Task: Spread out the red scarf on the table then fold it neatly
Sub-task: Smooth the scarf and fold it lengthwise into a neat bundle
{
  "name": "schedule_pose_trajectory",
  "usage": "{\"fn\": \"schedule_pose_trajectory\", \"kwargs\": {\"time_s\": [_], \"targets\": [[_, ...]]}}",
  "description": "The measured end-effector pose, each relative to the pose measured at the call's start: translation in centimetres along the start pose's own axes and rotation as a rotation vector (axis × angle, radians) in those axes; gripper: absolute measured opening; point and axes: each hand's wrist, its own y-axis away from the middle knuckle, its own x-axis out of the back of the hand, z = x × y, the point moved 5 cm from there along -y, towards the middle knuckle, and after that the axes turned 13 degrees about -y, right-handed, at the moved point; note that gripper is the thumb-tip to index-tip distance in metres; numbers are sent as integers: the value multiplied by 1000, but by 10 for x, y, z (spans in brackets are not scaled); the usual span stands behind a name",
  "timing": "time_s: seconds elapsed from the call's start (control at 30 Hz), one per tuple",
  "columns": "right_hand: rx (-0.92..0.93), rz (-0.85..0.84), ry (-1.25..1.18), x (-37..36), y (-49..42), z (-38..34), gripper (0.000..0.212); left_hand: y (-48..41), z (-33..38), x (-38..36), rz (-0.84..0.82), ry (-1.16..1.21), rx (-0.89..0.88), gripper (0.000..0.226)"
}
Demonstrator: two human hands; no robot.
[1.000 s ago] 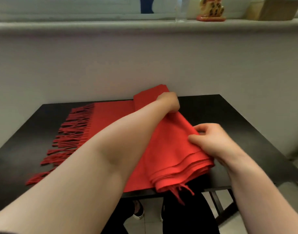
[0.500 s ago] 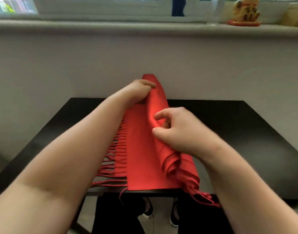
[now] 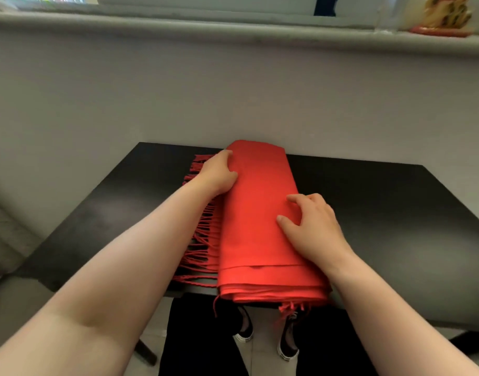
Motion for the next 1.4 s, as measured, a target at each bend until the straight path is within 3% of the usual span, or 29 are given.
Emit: {"fn": "schedule_pose_trajectory", "kwargs": {"time_s": [0.1, 0.2, 0.3, 0.37, 0.43, 0.53, 0.67, 0.77, 0.87, 0.97, 1.07, 1.13, 1.23, 1.4], "targets": [[-68, -56, -43, -4, -2, 9, 61, 10, -4, -5, 63, -202, -37, 63], [-147, -43, -130, 1, -9, 15, 68, 25, 13, -6, 234, -220, -302, 44], [-345, -57, -394, 4, -20, 26, 70, 36, 22, -14, 169, -197, -390, 31], [-502, -125, -679, -1, -24, 30, 54, 38, 19, -19, 133, -180, -363, 32], [-570, -195, -867, -2, -28, 21, 24, 39, 16, -18, 127, -111, -334, 33], [-457, -249, -975, 6, -38, -15, 7, 38, 8, -9, 85, 79, -242, 35], [-188, -349, -860, 5, -50, -80, 20, 36, -11, 4, -35, 569, -68, 32], [-26, -458, -706, -21, -52, -124, 19, 41, -33, 19, -185, 954, 65, 45], [50, -540, -559, -59, -55, -144, 31, 42, -67, 35, -268, 1121, 129, 65], [70, -488, -592, -85, -60, -137, 33, 46, -99, 41, -292, 1084, 236, 59], [72, -279, -494, -95, -70, -109, 33, 49, -131, 38, -200, 881, 373, 42], [41, -206, -406, -97, -72, -90, 37, 44, -138, 35, -131, 776, 358, 37], [-42, -227, -459, -101, -70, -75, 42, 35, -123, 40, -46, 779, 233, 28], [-142, -196, -615, -104, -74, -62, 50, 19, -119, 35, -71, 608, 221, 31]]}}
